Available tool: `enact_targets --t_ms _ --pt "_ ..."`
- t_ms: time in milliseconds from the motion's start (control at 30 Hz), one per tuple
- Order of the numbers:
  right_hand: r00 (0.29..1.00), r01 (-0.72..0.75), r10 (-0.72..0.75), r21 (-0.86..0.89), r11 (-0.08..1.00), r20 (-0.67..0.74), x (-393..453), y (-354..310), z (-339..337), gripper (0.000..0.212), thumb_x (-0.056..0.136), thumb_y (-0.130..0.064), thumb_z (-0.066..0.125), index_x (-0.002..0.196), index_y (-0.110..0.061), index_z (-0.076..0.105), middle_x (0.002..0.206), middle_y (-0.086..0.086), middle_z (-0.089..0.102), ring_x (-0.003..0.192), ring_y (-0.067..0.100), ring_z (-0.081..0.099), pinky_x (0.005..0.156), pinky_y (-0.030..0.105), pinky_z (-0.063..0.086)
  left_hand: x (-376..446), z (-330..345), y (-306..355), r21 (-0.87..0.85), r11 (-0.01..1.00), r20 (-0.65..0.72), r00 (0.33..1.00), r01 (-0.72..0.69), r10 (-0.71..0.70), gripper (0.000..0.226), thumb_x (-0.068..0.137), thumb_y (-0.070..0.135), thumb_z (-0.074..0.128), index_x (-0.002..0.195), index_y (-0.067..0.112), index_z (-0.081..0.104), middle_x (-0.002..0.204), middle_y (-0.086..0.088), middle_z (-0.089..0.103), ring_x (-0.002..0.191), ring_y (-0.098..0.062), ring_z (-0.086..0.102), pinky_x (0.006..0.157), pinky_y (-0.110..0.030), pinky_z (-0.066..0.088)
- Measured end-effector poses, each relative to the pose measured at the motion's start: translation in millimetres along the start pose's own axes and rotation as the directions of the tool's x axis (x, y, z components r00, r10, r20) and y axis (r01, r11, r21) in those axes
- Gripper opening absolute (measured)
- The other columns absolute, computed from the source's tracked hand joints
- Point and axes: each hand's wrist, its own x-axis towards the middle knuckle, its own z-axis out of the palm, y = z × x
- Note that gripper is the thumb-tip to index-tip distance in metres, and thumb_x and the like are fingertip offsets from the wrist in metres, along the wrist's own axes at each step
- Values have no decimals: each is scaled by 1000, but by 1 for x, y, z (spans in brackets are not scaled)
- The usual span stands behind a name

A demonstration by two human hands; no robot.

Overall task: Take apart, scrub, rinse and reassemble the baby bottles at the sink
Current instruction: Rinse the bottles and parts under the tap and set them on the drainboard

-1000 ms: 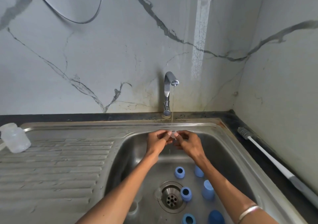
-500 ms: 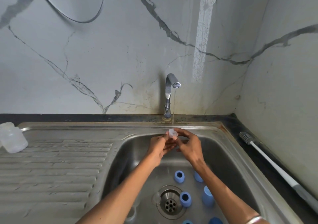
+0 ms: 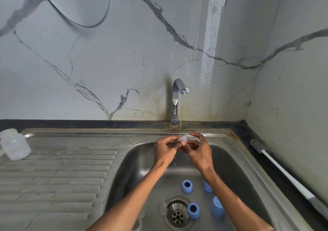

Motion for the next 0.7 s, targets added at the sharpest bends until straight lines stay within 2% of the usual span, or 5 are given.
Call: enact_targets --t_ms 200,333,500,600,700 --pt "999 35 -35 -25 999 19 -5 -9 -4 29 83 -35 78 108 -27 68 86 -3 77 79 8 74 73 24 59 2 -7 1 145 987 -2 997 -72 73 10 74 18 88 74 17 77 67 -1 74 60 -14 68 63 -33 57" --pt "994 63 -53 -105 992 99 -6 -9 -4 25 89 -35 72 112 -26 73 92 -4 76 83 10 73 78 26 59 4 -10 -4 272 952 -1 989 -142 148 12 77 23 84 75 13 78 69 4 73 66 -12 69 64 -33 57" --pt "995 58 -50 -106 993 82 -4 -10 -7 19 88 -24 74 108 -26 76 89 -8 76 84 9 73 84 31 60 2 -10 4 126 991 -8 999 -49 51 7 85 15 77 91 15 80 83 3 77 74 -6 70 71 -29 57" --pt "994 78 -72 -73 994 81 -6 -10 -5 24 86 -21 76 108 -29 73 97 -7 75 86 8 72 80 30 61 -1 -8 8 42 997 88 993 72 -75 11 91 15 70 94 11 80 87 -2 78 80 -11 71 74 -29 59" --pt "995 89 -86 -79 993 46 -5 -11 -5 13 86 -19 76 96 -28 75 89 -10 76 83 6 72 80 29 60 -4 -7 11 -69 984 126 980 165 -155 19 95 24 67 97 10 79 91 -4 78 88 -18 74 82 -32 60"
